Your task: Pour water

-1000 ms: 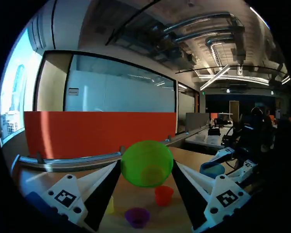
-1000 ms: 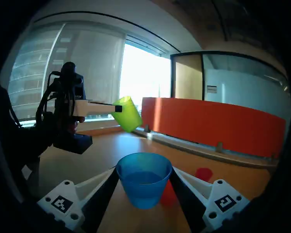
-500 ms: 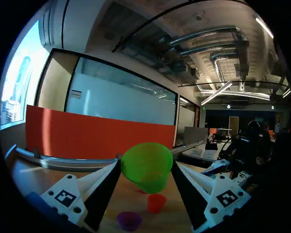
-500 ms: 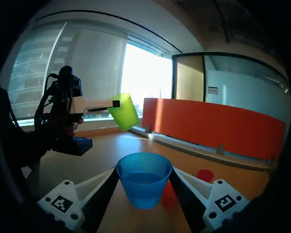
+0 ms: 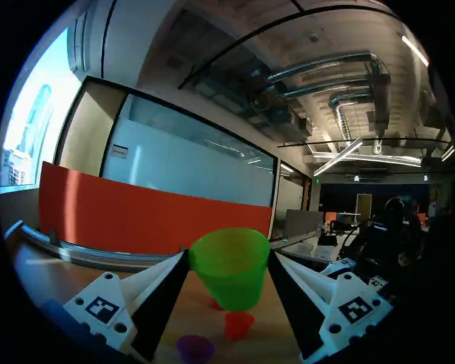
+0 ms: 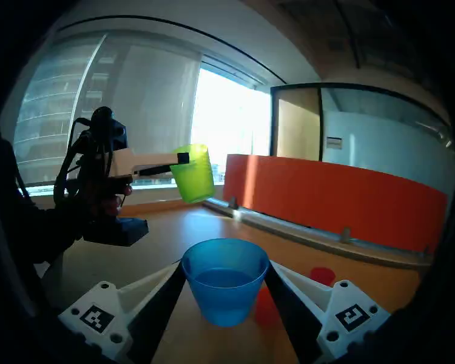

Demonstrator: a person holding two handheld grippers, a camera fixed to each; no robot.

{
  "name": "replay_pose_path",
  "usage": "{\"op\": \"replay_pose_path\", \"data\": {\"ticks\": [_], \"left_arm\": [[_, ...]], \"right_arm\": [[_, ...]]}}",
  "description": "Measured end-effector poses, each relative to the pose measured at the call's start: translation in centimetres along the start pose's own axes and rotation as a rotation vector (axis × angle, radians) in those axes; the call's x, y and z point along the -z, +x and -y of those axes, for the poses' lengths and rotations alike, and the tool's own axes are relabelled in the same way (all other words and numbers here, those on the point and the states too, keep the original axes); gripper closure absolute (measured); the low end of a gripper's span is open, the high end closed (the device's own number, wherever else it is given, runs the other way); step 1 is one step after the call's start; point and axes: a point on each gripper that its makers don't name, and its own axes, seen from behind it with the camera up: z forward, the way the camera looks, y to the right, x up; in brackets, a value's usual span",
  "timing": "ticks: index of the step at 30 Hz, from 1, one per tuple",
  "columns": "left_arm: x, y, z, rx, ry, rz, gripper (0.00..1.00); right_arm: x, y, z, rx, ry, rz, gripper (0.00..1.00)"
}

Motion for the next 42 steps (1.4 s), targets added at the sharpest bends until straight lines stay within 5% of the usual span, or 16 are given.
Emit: {"op": "replay_pose_path", "data": {"ticks": [11,26,42], "left_arm": [[-0.1,-0.2,-0.6,-0.008,-0.011,0.012,0.10],[0.0,-3.0,-1.3,-0.130,-0.025,0.133,0.11],[0.9,-4.7,-2.2,-0.164,-0.056,0.189,0.11]], "right_arm": [[0.0,0.1,0.2,0.002,0.002,-0.004,0.09],[-0.1,-0.3,-0.1,-0.010,0.000,-0.010,0.09],[0.0,0.2,-0.3,-0.001,0.003,-0.009,0.09]]}}
